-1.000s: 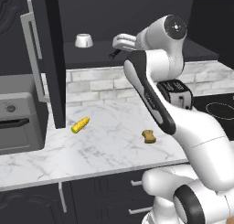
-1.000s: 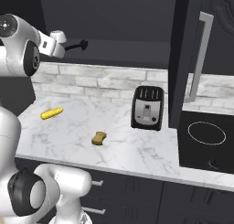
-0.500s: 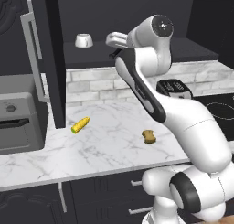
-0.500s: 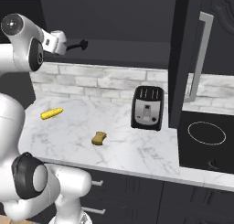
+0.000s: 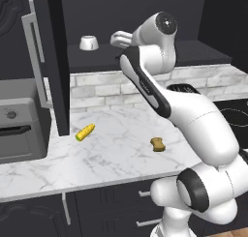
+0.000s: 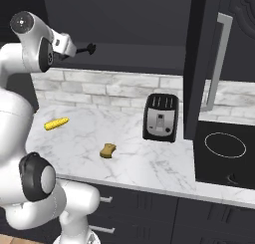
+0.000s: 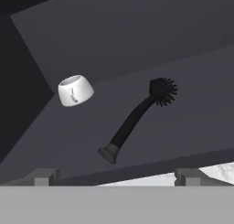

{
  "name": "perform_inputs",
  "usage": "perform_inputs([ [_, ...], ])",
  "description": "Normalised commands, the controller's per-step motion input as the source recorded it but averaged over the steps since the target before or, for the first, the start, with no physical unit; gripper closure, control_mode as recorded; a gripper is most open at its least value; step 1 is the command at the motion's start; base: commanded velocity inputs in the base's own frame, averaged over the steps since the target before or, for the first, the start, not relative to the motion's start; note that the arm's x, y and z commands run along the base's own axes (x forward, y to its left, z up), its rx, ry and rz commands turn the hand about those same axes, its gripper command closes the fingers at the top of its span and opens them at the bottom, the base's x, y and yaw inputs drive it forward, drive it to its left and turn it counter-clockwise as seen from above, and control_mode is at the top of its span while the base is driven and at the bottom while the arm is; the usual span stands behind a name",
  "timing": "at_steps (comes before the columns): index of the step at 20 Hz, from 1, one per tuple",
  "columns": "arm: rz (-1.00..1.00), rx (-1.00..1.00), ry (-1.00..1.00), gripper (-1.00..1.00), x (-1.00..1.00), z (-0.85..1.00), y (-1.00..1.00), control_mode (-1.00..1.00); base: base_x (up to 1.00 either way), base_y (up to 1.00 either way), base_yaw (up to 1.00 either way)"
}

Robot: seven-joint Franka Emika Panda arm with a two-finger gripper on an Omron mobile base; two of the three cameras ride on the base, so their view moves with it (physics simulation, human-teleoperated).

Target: Pick the dish brush and sponge from the cabinet and place them on the counter.

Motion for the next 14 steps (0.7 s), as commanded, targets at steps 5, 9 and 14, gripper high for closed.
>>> perform_inputs([
  [5, 0.0, 0.0, 0.0, -1.0, 0.21, -0.1, 0.03, -1.0, 0.0, 0.0, 0.0],
  [9, 0.0, 0.0, 0.0, -1.0, 0.21, -0.07, 0.0, -1.0, 0.0, 0.0, 0.0],
  [14, 0.0, 0.0, 0.0, -1.0, 0.19, -0.05, 0.02, -1.0, 0.0, 0.0, 0.0],
])
